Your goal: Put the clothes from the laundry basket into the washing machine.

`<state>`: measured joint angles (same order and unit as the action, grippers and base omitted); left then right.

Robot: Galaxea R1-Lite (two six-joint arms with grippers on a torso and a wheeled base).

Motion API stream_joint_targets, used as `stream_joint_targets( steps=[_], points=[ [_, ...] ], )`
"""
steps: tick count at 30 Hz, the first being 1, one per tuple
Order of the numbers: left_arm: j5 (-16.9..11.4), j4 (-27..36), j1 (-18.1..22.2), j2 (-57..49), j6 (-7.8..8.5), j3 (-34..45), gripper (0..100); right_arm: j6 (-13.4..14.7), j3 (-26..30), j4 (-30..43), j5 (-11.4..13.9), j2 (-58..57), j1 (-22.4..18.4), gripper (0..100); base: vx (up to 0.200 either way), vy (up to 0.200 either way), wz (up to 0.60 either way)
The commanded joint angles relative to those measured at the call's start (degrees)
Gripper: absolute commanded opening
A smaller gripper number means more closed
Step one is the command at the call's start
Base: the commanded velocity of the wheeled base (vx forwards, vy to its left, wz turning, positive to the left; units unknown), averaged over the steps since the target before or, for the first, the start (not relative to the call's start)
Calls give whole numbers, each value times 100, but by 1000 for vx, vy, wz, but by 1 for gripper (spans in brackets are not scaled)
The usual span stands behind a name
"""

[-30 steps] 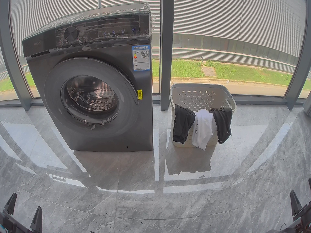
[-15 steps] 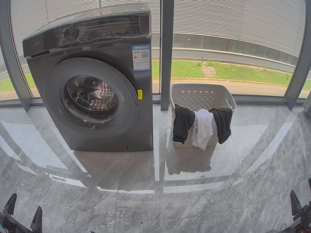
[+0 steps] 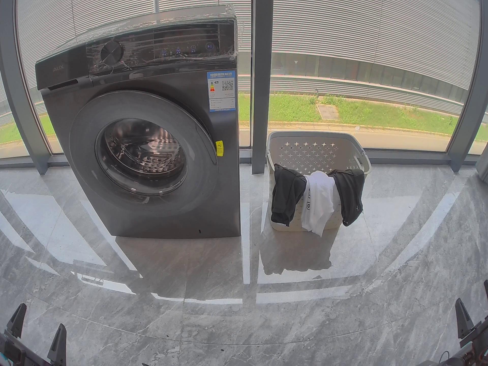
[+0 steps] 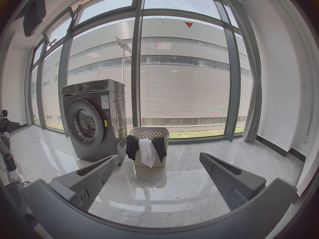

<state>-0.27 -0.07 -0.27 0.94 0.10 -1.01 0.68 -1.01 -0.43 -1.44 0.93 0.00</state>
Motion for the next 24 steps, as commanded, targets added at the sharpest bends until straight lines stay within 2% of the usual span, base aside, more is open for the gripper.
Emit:
stream_joint_targets(
  steps=[1,24],
  points=[
    [9,-1,0,-94,-1,101,100,2,101,-1,-6,-93,0,100,0,0,0],
    [9,-1,0,-94,-27,101,100,2,101,-1,-6,-93,0,100,0,0,0]
  ],
)
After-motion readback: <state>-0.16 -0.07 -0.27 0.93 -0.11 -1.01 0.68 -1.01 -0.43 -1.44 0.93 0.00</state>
